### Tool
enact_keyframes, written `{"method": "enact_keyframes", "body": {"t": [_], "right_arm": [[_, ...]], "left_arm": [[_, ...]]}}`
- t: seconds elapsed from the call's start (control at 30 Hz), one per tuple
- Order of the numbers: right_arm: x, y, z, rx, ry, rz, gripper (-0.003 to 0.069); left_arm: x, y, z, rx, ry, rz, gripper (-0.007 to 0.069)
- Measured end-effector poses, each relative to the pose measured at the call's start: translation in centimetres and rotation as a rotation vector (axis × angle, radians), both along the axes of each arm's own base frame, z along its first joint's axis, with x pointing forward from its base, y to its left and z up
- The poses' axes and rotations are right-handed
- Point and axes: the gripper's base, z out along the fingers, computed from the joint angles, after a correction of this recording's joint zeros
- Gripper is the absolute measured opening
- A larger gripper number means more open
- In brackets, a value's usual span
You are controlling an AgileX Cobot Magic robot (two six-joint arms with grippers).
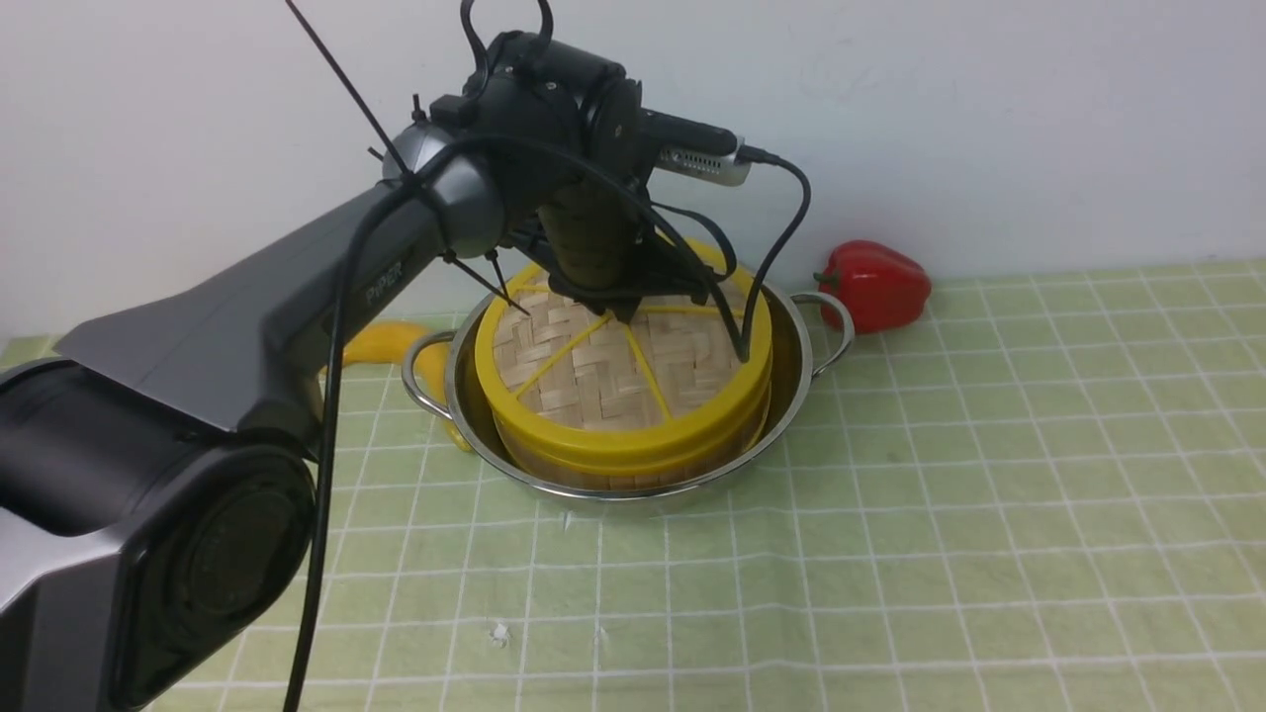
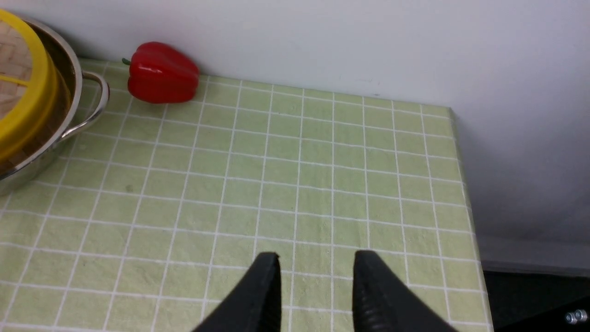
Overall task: Place the steamer in the pot on the green tablecloth, and put the lid on the steamer.
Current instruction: 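Place the yellow bamboo steamer lid onto the steamer in the pot with the left gripper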
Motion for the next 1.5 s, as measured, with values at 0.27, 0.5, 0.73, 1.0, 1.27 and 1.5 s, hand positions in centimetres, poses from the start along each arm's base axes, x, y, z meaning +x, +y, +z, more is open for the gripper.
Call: {"method": "enact_keyframes", "body": {"t": [0.27,0.5,0.73,1.0,1.27,1.5], "right_arm": [[0.00,0.00,0.00,0.000,0.000,0.000,0.0244],[0.00,0.00,0.00,0.000,0.000,0.000,0.0244],[0.00,0.00,0.00,0.000,0.000,0.000,0.0244],[0.00,0.00,0.00,0.000,0.000,0.000,0.0244],[0.00,0.00,0.00,0.005,-0.001,-0.003,0.0244],[0.00,0.00,0.00,0.009,-0.001,-0.006,0.0244]], "left_arm": [[-0.05,0.01,0.22,-0.004,-0.003,0.000,0.0116],[-0.03,-0.03,0.07,-0.005,0.001,0.000,0.0116],[-0.11,-0.06,0.55,-0.008,0.013,0.001,0.0116],[-0.15,-0.41,-0.02,-0.007,0.037,-0.002,0.0116],[-0.10,-0.45,0.02,0.000,0.030,-0.004,0.0116],[-0.03,-0.35,0.05,0.012,0.021,-0.004,0.0116]]}}
